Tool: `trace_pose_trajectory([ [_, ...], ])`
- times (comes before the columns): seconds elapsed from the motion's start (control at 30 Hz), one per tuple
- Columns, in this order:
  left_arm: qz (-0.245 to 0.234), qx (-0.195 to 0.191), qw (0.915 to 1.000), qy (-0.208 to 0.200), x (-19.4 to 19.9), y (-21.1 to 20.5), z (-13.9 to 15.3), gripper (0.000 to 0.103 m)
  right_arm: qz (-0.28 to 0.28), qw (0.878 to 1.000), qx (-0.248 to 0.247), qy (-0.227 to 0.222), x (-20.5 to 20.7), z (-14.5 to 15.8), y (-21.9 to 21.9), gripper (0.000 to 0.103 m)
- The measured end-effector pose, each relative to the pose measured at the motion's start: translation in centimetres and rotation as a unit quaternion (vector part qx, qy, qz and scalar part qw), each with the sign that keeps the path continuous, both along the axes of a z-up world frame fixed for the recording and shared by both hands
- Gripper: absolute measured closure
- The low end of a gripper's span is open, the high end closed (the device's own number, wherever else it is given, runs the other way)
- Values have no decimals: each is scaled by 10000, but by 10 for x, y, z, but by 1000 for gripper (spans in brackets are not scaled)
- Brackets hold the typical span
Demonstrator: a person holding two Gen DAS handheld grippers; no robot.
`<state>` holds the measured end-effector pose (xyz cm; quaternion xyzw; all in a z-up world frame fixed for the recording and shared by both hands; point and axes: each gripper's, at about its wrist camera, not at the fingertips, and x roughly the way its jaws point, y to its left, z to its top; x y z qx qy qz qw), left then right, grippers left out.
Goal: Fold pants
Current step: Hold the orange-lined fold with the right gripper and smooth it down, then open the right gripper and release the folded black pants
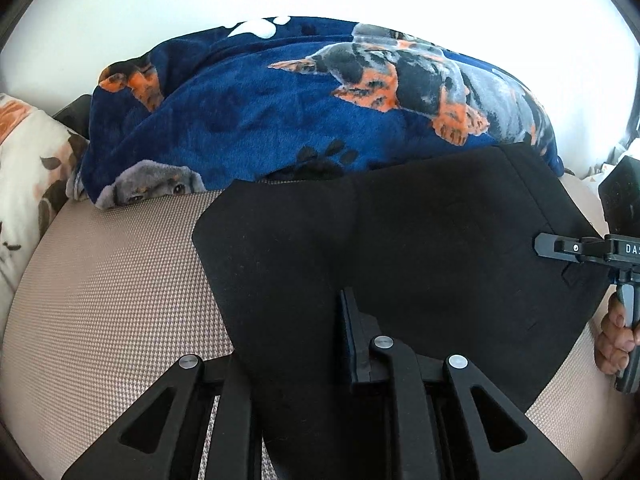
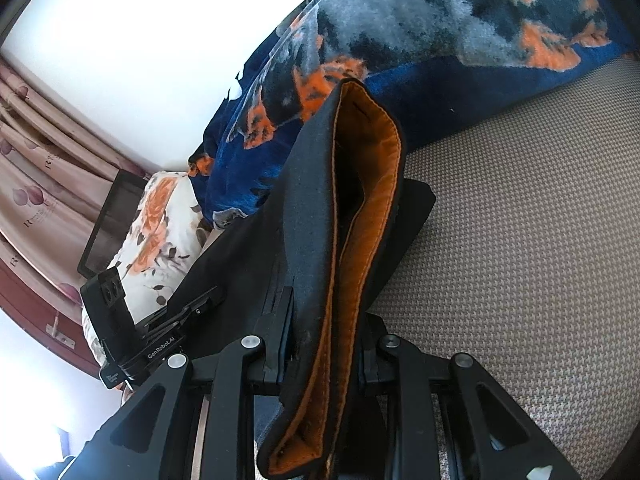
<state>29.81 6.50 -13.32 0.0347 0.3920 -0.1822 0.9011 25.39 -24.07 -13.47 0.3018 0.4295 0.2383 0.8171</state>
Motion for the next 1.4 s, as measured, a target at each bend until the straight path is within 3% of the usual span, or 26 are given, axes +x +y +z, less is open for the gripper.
trace_pose_trajectory([
  [0.27, 61, 8, 10000, 7, 0, 2, -2, 79, -29, 10000, -16, 91, 1, -3, -2, 80],
  [0.4, 186, 60, 9998, -17, 0, 5, -1, 66, -55, 9998, -117, 137, 3, -4, 1, 79],
  [0.5, 242, 48, 9997, -14, -2, 9, -1, 62, -104, 9996, -173, 192, 4, -6, 1, 79],
  [0.9, 592, 247, 9979, -78, -6, 14, -3, 40, -275, 9953, -922, 108, 2, 0, 15, 73],
  [1.4, 851, 469, 9950, -242, -10, 13, -3, 32, -551, 9814, -1835, -95, -7, 8, 30, 62],
])
